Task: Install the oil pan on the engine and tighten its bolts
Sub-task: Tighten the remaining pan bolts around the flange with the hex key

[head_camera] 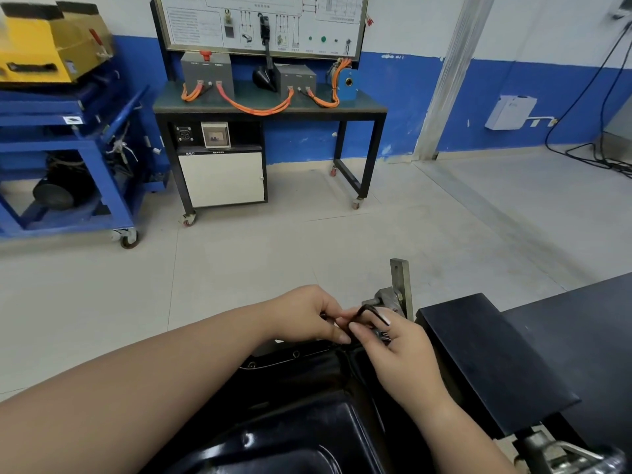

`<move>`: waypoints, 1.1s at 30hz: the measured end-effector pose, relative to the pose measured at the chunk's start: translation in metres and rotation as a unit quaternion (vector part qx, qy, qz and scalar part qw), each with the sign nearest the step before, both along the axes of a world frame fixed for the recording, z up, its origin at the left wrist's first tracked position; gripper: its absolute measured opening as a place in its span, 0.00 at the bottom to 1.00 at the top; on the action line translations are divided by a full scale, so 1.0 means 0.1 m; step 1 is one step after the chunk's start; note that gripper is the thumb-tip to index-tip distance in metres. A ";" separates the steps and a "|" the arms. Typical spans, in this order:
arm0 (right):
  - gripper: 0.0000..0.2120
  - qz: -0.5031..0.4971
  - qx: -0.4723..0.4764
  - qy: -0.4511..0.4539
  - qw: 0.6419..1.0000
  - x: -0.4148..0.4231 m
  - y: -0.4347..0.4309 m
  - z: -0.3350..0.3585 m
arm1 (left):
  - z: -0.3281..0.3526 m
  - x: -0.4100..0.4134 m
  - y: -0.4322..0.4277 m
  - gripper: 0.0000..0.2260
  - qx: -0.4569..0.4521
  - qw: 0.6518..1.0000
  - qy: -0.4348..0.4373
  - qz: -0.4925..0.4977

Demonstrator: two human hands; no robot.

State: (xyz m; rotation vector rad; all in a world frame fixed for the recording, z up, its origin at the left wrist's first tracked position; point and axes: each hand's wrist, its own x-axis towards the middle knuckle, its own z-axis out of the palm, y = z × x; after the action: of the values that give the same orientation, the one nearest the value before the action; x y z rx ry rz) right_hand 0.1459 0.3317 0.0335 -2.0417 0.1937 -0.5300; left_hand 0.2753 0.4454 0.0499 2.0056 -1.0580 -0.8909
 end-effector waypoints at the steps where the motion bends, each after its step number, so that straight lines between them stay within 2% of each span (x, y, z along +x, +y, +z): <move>1: 0.17 -0.012 0.003 -0.002 1.000 0.00 0.00 -0.01 | 0.00 0.00 0.00 0.12 0.003 1.000 -0.005 0.000; 3: 0.15 -0.038 0.010 -0.002 0.999 0.01 0.02 -0.03 | 0.00 0.01 0.01 0.13 0.000 1.000 -0.008 0.004; 5: 0.10 -0.059 0.025 0.001 0.998 0.04 0.04 -0.05 | 0.01 0.01 0.00 0.10 -0.002 1.000 -0.010 0.009; 7: 0.09 -0.070 0.026 -0.003 0.997 0.06 0.05 -0.06 | 0.01 0.00 -0.01 0.08 -0.004 1.000 -0.018 0.005; 11: 0.04 -0.025 0.014 -0.020 0.999 0.05 0.07 -0.05 | 0.00 -0.01 0.00 0.13 -0.012 1.000 -0.016 0.008; 14: 0.13 0.016 0.008 -0.022 1.000 0.01 0.06 -0.05 | -0.01 0.00 0.00 0.13 -0.015 1.000 -0.002 0.013; 16: 0.17 0.008 0.015 -0.020 1.000 0.01 0.04 -0.05 | -0.02 0.00 0.00 0.12 -0.018 1.000 0.002 0.009; 18: 0.15 -0.025 0.035 -0.027 0.999 0.02 0.04 -0.07 | -0.03 0.00 0.00 0.12 -0.019 1.000 -0.002 0.005; 21: 0.05 -0.065 0.067 -0.024 0.995 0.05 0.06 -0.11 | -0.02 0.00 0.00 0.08 -0.022 1.000 -0.011 0.005; 24: 0.10 -0.085 0.058 -0.029 0.994 0.08 0.06 -0.15 | -0.01 -0.01 -0.02 0.04 -0.026 0.999 -0.030 0.008; 26: 0.10 -0.081 0.049 -0.038 0.995 0.08 0.06 -0.16 | -0.02 -0.02 -0.03 0.07 -0.031 0.999 -0.035 0.010; 28: 0.04 -0.061 0.028 -0.053 0.996 0.07 0.07 -0.16 | -0.01 -0.01 -0.03 0.13 -0.033 0.999 -0.032 0.014; 30: 0.10 -0.041 0.002 -0.071 0.997 0.06 0.09 -0.14 | 0.00 0.00 -0.02 0.17 -0.036 0.999 -0.024 0.020; 33: 0.19 -0.037 0.015 -0.089 0.995 0.07 0.11 -0.12 | 0.01 0.01 0.00 0.16 -0.040 0.999 -0.016 0.024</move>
State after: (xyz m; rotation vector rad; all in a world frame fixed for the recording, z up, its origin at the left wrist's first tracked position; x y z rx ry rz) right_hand 0.1526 0.3423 0.0215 -1.9531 0.1693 -0.7464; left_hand 0.2762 0.4453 0.0512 1.9761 -1.0429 -0.7818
